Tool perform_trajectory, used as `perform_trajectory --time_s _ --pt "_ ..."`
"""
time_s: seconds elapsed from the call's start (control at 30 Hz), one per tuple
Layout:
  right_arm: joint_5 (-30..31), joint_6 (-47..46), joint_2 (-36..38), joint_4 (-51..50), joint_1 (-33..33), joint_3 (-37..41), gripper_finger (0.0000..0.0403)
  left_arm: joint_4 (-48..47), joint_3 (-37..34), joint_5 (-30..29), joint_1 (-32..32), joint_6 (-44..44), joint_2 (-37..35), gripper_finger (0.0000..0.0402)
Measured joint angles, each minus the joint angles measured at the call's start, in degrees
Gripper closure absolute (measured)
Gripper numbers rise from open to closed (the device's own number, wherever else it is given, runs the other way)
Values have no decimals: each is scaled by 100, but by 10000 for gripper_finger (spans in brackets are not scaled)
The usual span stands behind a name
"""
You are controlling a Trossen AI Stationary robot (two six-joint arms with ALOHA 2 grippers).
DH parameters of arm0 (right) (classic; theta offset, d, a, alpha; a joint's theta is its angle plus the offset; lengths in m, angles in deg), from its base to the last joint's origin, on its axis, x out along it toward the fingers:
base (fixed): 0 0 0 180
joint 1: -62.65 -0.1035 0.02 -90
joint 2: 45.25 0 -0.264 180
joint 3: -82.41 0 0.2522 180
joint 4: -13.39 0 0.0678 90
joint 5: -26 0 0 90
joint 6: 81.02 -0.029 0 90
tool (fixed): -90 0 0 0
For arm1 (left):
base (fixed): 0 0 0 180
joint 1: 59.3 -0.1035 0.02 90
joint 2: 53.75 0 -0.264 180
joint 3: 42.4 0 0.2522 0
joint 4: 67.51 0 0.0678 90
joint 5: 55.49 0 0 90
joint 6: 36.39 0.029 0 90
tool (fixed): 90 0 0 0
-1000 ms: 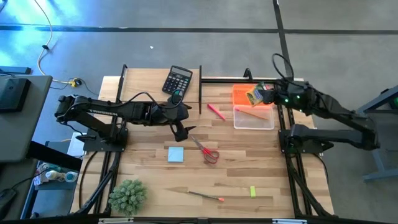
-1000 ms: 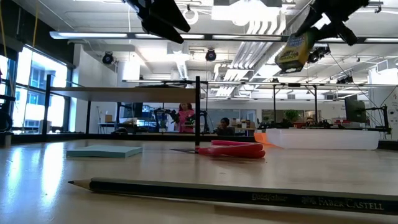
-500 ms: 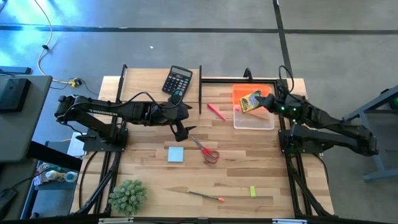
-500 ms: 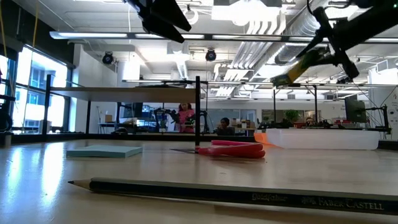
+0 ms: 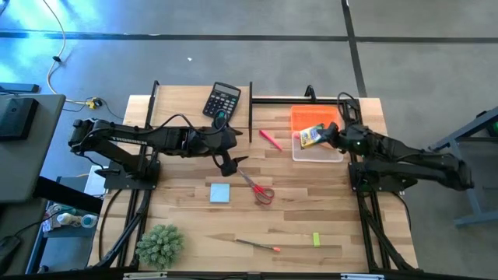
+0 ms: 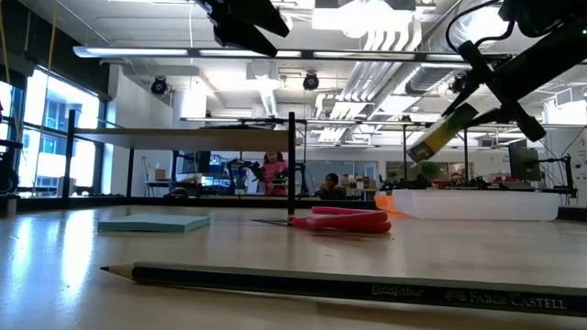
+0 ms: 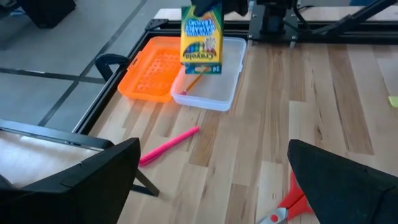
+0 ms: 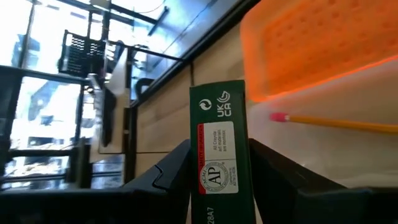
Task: Pack school essentials
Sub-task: Put the yellow crayon box into the orange supply box
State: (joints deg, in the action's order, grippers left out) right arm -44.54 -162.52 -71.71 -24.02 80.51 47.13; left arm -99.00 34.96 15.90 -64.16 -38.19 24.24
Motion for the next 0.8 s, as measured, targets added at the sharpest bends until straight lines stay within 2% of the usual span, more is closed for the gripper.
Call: perform_trajectory --time_s 0.4,0.8 --pt "1029 -102 -942 -72 -728 0 269 152 0 -2 0 2 0 5" --pt "935 -93 -1764 359 -799 0 269 152 0 -2 0 -2 0 5"
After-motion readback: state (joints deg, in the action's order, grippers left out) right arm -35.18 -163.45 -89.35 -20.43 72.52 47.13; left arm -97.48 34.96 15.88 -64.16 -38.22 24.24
